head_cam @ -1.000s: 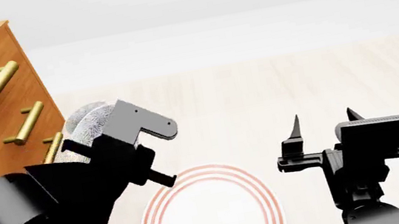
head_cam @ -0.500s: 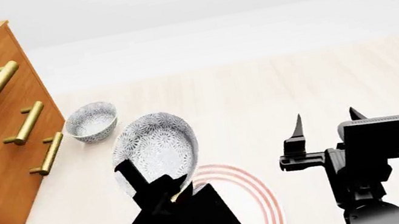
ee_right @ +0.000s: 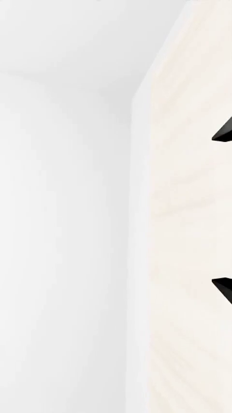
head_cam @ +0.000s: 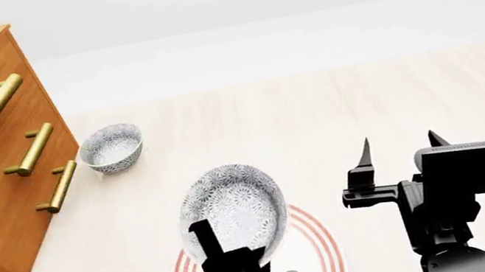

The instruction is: Put the bowl in the middle on the plate.

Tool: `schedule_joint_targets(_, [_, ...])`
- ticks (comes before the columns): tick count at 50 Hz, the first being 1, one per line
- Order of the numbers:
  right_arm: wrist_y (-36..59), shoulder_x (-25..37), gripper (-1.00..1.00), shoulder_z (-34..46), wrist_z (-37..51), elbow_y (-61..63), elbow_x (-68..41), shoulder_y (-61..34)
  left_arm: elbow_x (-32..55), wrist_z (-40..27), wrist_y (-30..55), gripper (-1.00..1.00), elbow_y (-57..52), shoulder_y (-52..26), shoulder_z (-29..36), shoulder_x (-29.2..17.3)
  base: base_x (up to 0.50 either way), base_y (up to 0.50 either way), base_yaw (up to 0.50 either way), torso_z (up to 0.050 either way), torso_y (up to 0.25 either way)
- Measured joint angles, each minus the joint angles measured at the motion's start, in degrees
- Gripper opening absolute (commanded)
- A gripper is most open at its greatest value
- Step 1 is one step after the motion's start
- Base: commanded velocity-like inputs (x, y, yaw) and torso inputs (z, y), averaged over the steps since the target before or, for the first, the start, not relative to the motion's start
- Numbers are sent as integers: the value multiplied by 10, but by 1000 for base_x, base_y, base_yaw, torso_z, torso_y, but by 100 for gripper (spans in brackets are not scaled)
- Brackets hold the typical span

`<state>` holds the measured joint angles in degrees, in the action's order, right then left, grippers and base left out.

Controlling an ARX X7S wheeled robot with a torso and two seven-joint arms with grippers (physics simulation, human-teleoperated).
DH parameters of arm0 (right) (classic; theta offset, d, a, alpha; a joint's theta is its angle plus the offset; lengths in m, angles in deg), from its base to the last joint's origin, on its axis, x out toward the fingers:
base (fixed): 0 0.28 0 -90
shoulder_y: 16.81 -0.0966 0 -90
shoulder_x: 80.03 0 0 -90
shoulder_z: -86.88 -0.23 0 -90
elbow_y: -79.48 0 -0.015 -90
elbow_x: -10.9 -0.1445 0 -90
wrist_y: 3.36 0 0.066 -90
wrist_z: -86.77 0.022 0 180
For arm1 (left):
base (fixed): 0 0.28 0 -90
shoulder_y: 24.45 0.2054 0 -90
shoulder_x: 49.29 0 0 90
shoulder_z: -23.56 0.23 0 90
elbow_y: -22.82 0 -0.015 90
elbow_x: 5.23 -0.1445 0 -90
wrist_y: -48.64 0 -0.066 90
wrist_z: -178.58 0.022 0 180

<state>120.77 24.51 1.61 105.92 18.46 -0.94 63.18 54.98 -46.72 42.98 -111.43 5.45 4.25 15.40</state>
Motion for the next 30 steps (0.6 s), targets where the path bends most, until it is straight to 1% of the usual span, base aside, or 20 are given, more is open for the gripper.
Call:
schedule_joint_targets(9, [2,2,100,1,3,2,-2,0,-8,8,-13,-100,9,-9,31,11,0,0,0,0,1])
schedule_joint_targets(23, [6,5,100,1,7,10,-5,0,-37,54,-54,-100,51,-34,75,18,0,0,0,0,0])
schedule_joint_targets(30, [4,7,100,1,9,12,-7,3,-29,76,-62,-100,69,-39,83,23,0,0,0,0,1])
